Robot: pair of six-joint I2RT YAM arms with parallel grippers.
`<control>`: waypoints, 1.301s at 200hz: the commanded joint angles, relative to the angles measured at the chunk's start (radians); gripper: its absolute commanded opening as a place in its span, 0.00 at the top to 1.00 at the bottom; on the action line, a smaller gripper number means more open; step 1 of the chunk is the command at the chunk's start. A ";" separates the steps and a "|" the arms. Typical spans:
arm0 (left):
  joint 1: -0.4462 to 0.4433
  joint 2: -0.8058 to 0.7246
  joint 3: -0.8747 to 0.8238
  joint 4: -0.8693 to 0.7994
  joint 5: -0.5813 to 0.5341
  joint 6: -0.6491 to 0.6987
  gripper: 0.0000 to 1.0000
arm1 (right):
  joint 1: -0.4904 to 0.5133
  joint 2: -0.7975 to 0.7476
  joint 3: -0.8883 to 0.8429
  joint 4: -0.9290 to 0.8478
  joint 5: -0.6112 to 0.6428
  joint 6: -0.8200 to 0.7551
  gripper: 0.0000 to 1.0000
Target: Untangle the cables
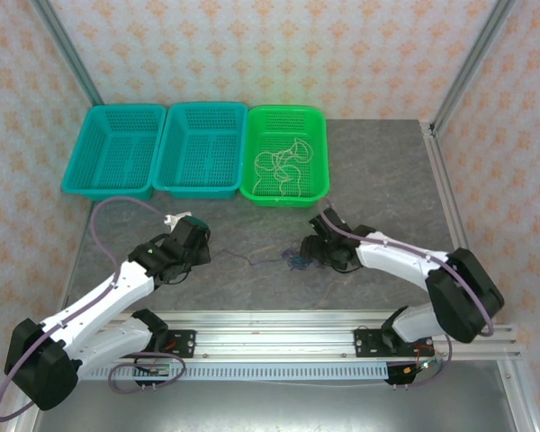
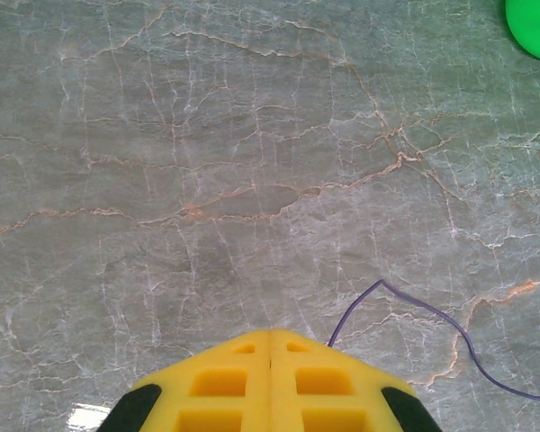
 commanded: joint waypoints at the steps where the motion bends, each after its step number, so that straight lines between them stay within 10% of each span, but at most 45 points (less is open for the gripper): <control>1: 0.007 -0.002 0.019 -0.007 -0.059 0.001 1.00 | 0.017 0.085 0.072 -0.076 0.171 0.097 0.31; 76: 0.029 -0.088 0.000 -0.114 -0.184 -0.071 1.00 | -0.082 0.077 -0.028 -0.077 0.281 0.171 1.00; 141: 0.183 -0.104 -0.050 -0.123 -0.090 -0.070 1.00 | -0.492 -0.218 -0.112 -0.111 0.269 0.041 1.00; 200: 0.160 -0.048 -0.163 0.207 0.296 -0.010 1.00 | -0.515 -0.220 -0.071 -0.038 0.016 -0.038 1.00; 227: 0.091 -0.042 -0.122 0.160 0.211 0.021 0.69 | -0.514 -0.224 -0.020 -0.038 -0.056 -0.065 1.00; 260: -0.010 -0.136 -0.060 0.164 0.113 0.116 0.57 | -0.515 -0.225 0.037 -0.050 -0.158 -0.148 1.00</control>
